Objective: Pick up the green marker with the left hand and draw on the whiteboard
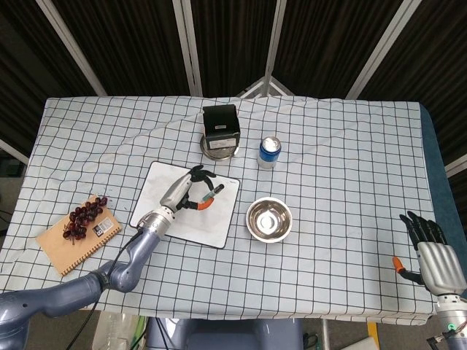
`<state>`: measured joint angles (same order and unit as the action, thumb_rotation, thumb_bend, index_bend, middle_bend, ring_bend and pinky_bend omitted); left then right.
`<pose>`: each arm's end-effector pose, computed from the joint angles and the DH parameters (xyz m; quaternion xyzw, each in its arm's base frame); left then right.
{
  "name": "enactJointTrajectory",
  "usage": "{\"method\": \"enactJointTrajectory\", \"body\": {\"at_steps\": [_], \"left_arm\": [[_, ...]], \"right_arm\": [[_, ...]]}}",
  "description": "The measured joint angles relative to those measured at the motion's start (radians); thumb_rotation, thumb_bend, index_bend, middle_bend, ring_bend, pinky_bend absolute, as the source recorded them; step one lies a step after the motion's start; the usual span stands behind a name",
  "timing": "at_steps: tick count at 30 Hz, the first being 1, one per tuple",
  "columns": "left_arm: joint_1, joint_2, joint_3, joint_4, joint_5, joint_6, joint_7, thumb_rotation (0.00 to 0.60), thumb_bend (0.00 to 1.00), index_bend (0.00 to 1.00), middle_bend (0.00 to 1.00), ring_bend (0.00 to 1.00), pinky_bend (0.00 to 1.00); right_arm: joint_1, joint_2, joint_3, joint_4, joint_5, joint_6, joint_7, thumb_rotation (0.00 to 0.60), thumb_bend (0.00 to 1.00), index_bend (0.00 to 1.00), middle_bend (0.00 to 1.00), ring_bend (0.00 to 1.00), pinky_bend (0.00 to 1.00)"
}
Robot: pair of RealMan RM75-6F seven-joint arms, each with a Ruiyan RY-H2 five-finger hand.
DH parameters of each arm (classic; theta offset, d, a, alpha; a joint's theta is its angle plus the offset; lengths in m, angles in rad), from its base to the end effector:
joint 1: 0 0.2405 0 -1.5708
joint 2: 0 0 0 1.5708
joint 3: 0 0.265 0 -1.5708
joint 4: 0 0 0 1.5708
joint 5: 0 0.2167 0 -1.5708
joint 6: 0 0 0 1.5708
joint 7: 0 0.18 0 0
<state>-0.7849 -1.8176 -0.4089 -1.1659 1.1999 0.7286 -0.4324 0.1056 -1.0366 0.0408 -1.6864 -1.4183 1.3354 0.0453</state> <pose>-0.1050 0.4214 -0.0965 -0.5445 -0.6401 -0.4974 0.2156 -0.3325 -0.2197 0.1561 0.5927 -0.4564 0.3463 0.5661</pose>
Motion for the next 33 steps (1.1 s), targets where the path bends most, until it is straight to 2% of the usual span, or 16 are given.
{"method": "enactJointTrajectory", "body": {"at_steps": [13, 33], "left_arm": [[-0.013, -0.019, 0.059, 0.059, 0.075, 0.002, -0.077, 0.6, 0.54, 0.73, 0.23, 0.01, 0.02], [-0.04, -0.028, 0.086, 0.17, 0.113, -0.001, -0.139, 0.6, 0.54, 0.74, 0.24, 0.01, 0.02]], "right_arm": [[0.0, 0.0, 0.0, 0.0, 0.001, -0.001, 0.001, 0.6, 0.35, 0.0, 0.0, 0.0, 0.0], [0.0, -0.002, 0.001, 0.005, 0.007, -0.002, -0.001, 0.6, 0.35, 0.0, 0.0, 0.0, 0.0]]}}
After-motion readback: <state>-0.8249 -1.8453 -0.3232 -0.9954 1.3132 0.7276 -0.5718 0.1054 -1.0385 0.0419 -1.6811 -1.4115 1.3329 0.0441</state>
